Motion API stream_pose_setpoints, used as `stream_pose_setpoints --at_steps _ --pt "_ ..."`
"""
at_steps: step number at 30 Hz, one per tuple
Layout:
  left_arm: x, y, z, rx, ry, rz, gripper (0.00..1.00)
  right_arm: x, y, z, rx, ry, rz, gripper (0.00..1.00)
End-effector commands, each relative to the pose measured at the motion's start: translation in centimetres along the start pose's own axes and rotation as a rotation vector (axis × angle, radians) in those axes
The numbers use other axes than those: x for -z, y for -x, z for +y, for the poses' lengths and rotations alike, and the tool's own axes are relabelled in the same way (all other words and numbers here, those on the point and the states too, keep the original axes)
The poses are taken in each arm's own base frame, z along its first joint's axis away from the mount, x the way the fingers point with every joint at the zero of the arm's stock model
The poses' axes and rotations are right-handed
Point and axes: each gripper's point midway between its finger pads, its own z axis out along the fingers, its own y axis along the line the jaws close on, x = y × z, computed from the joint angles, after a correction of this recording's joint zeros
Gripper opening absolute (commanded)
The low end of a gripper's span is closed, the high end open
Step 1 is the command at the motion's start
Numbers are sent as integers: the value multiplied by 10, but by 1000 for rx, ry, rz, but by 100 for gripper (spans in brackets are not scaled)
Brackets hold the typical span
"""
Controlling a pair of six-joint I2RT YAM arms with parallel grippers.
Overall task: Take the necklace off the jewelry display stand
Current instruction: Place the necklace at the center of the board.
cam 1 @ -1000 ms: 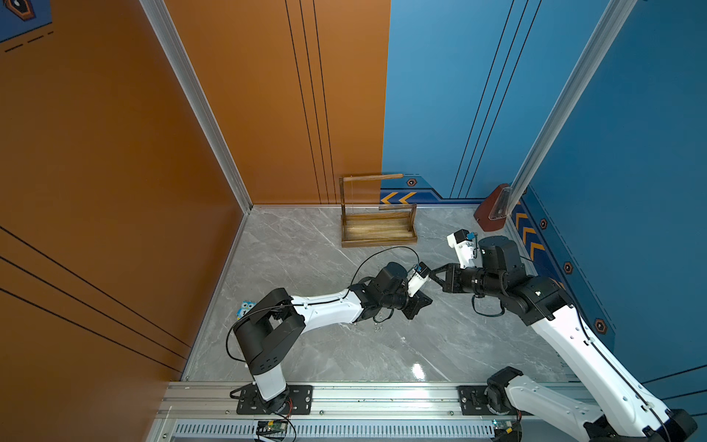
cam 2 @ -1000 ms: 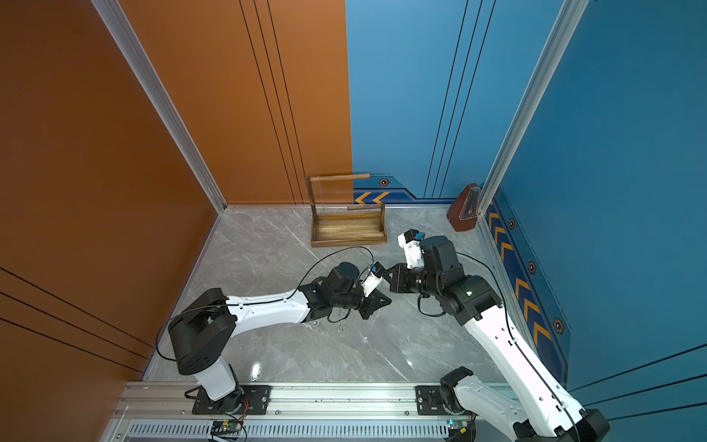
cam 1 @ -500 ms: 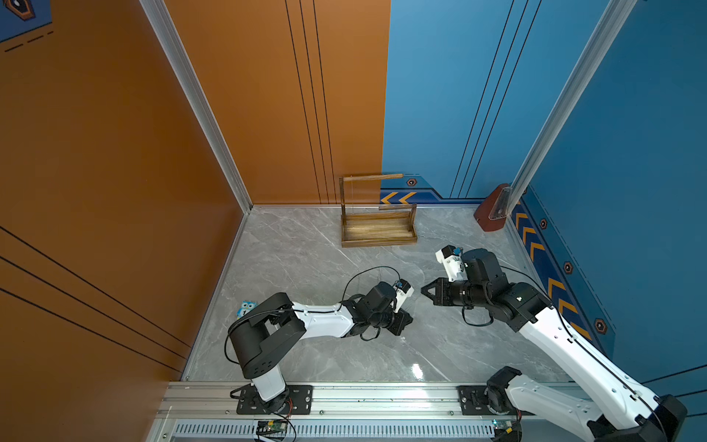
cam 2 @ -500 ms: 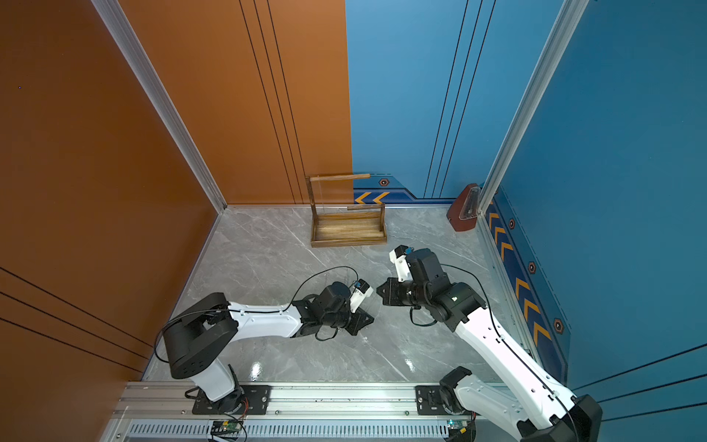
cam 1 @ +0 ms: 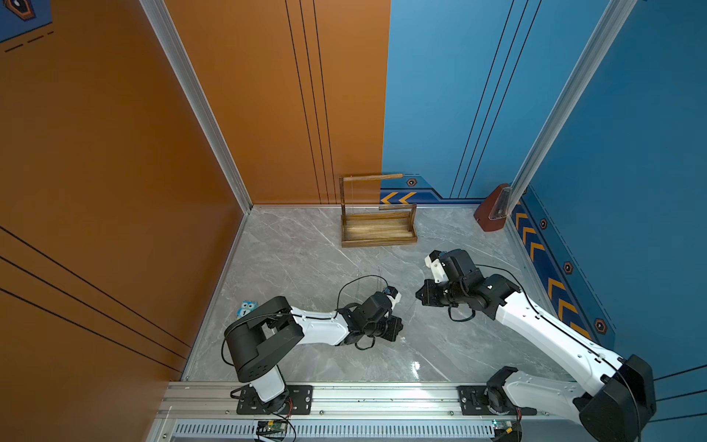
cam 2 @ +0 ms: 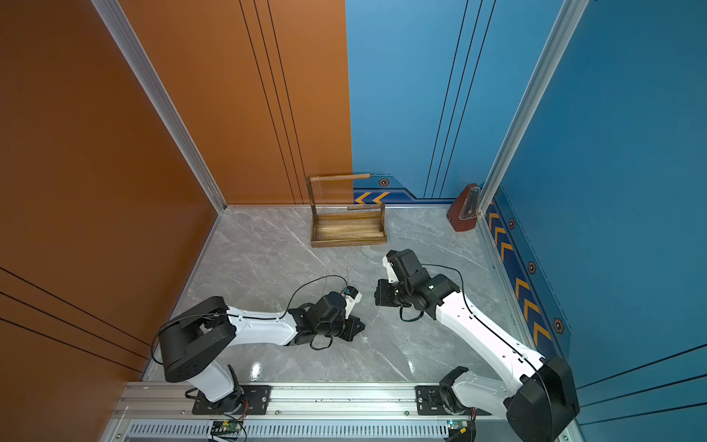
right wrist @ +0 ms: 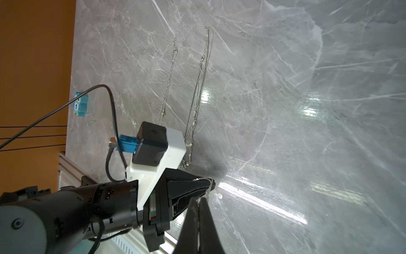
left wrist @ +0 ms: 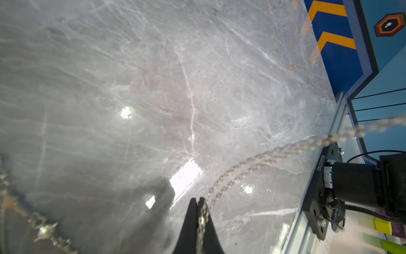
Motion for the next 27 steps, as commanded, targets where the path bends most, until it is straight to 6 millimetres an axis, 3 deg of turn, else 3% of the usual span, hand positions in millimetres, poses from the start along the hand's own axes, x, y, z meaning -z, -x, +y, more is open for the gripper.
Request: stream_pose_setpoints --at_steps 1,19,27 --pt "-9 1 16 59 42 6 1 -3 19 -1 48 -41 -38 0" --pt "-14 9 24 90 60 -5 21 -52 61 -19 74 -119 52 0" --pt "-10 9 23 78 68 -19 23 -78 69 -25 76 -128 102 0"
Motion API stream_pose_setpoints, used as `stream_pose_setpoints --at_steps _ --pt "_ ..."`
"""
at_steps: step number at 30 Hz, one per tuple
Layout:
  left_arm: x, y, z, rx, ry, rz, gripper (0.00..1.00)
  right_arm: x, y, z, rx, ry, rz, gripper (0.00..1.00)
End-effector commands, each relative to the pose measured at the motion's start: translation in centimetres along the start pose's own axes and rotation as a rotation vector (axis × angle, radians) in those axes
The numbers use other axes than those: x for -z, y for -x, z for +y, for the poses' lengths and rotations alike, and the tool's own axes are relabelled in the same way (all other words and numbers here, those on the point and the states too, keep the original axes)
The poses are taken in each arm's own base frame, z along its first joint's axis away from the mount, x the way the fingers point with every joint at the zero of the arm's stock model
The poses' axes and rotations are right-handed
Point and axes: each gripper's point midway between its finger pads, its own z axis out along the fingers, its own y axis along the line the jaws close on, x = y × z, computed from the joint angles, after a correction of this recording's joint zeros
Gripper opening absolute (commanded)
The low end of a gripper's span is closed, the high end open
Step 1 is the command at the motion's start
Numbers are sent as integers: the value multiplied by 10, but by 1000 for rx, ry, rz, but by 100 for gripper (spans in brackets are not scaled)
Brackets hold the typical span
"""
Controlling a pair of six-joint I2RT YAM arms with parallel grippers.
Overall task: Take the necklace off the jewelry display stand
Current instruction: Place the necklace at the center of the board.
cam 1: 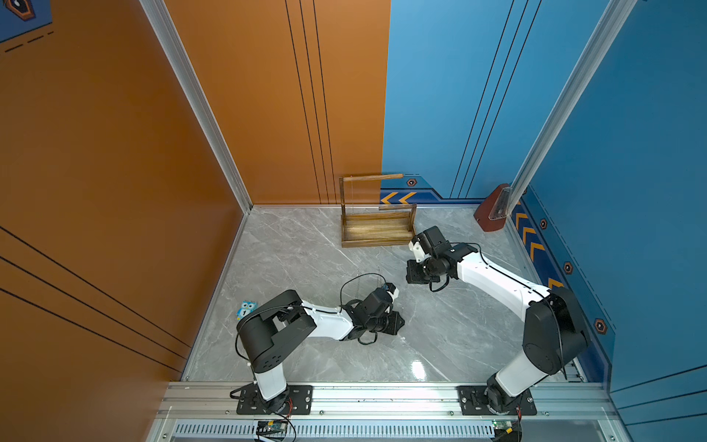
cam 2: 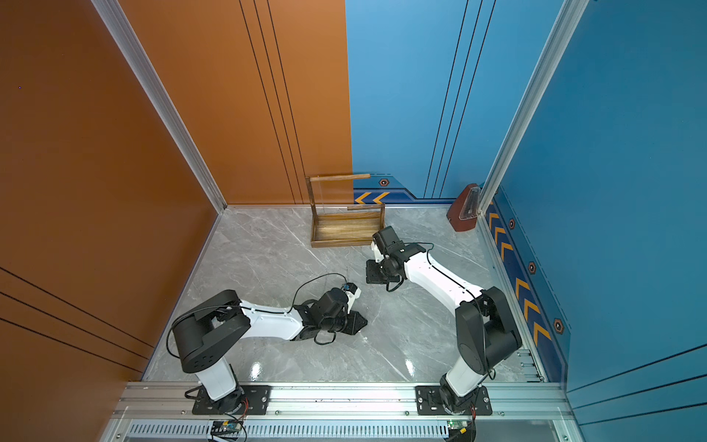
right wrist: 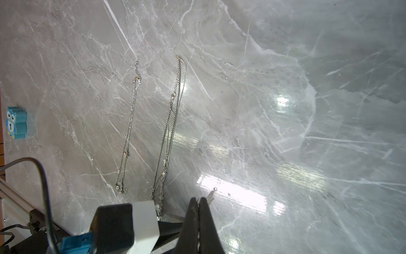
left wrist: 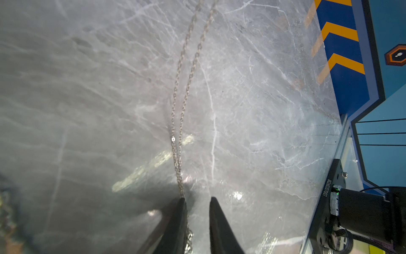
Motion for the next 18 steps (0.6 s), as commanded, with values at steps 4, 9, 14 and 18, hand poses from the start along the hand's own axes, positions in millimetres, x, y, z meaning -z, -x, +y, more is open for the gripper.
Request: stream_pose_setpoints --at_steps 4,9,14,18 --pt "6 -5 15 2 68 -4 23 -15 14 0 20 -8 22 0" --pt "12 -6 16 -1 77 -20 24 -31 22 -2 17 -16 44 0" --pt "17 -5 14 -4 75 -33 25 -47 32 -3 18 -34 67 0" --pt "20 -5 13 -8 72 -39 27 -61 37 -9 25 -66 94 3"
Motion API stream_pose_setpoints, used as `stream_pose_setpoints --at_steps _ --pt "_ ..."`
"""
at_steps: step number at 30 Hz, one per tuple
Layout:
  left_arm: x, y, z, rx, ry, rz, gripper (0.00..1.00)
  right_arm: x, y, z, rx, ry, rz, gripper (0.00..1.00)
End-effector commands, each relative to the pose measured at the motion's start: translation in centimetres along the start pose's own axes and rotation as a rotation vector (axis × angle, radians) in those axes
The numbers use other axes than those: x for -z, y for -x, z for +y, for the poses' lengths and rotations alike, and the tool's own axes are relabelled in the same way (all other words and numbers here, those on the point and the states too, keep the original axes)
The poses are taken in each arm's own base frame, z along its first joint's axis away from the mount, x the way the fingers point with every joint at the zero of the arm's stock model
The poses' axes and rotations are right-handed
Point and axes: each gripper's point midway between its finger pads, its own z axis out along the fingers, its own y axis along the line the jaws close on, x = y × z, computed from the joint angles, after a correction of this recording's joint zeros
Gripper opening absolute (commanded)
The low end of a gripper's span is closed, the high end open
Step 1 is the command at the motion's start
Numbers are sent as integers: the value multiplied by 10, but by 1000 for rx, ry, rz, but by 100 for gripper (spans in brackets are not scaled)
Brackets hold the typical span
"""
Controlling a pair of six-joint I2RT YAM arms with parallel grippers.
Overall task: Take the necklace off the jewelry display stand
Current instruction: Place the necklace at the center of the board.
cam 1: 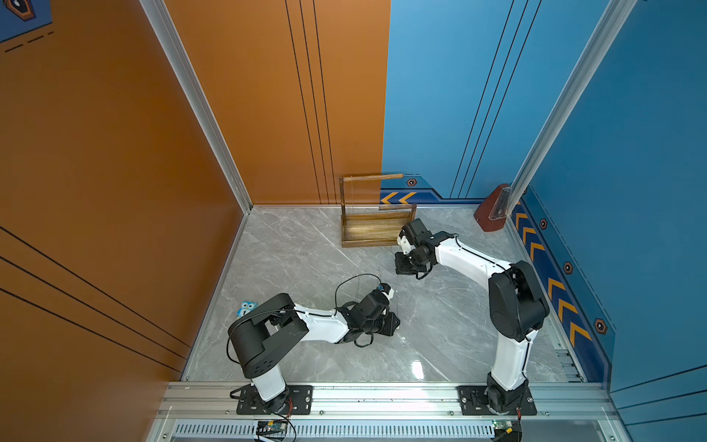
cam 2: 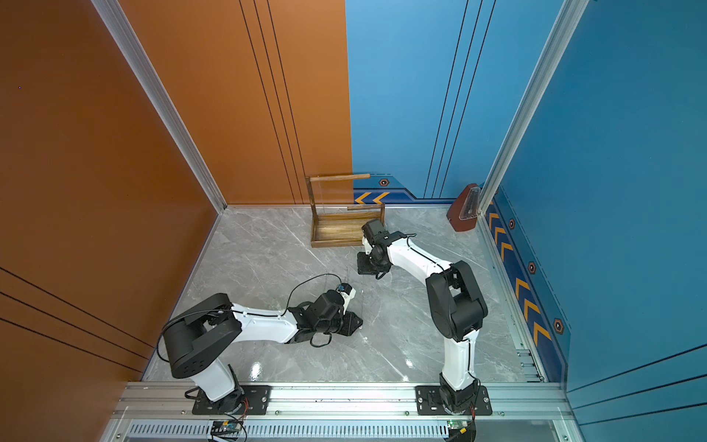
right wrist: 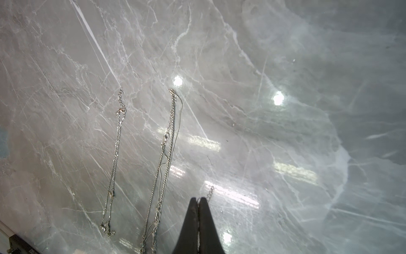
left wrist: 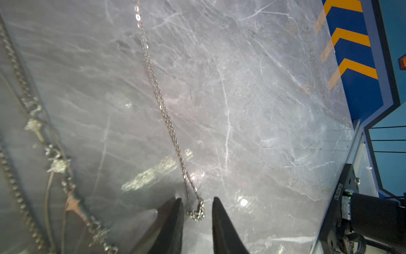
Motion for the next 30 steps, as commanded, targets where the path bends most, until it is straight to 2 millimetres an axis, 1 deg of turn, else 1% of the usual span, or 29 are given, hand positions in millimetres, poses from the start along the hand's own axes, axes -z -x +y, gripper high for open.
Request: stream_pose_setpoints --at_steps 1,5,6,7,8,10,11,13,14,16,19,23,25,27,28,29,30 --pt "7 -3 4 -5 25 -5 27 -8 0 -10 12 -45 43 3" --pt "6 -5 6 -4 30 0 27 -18 6 -15 12 -63 52 3" --pt "6 -7 6 -5 32 2 27 -21 8 -16 15 -67 55 5" --pt "6 -7 6 -6 33 1 27 -19 11 -15 15 -68 47 7" --pt "5 -7 6 -6 34 3 27 -31 7 -21 10 -82 76 11" --pt "5 -9 6 -9 35 5 28 -35 11 -24 5 -91 77 15" --pt "5 -9 6 -10 36 5 27 -36 12 -24 3 -92 77 18" --pt "6 -9 7 -9 38 3 28 -36 17 -25 -4 -95 68 29" --pt "6 -9 6 -9 37 2 27 -36 20 -26 -6 -100 64 33" --pt "10 -8 3 -14 29 -8 27 -36 25 -26 -9 -101 57 35" --pt "17 -2 -7 -23 3 -28 28 -30 35 -25 -21 -102 35 40" --pt "29 9 -23 -35 -46 -63 31 -17 49 -22 -32 -94 -8 46" --pt "37 15 -30 -39 -65 -83 34 -6 56 -23 -34 -102 -40 47" --pt "46 23 -37 -52 -75 -102 37 10 63 -27 -35 -125 -85 49" --pt "50 27 -38 -59 -72 -108 39 10 64 -32 -40 -137 -91 50" --pt "55 32 -40 -65 -66 -118 43 28 69 -29 -42 -130 -137 51" --pt "60 37 -40 -66 -62 -129 48 35 71 -31 -54 -126 -160 52"
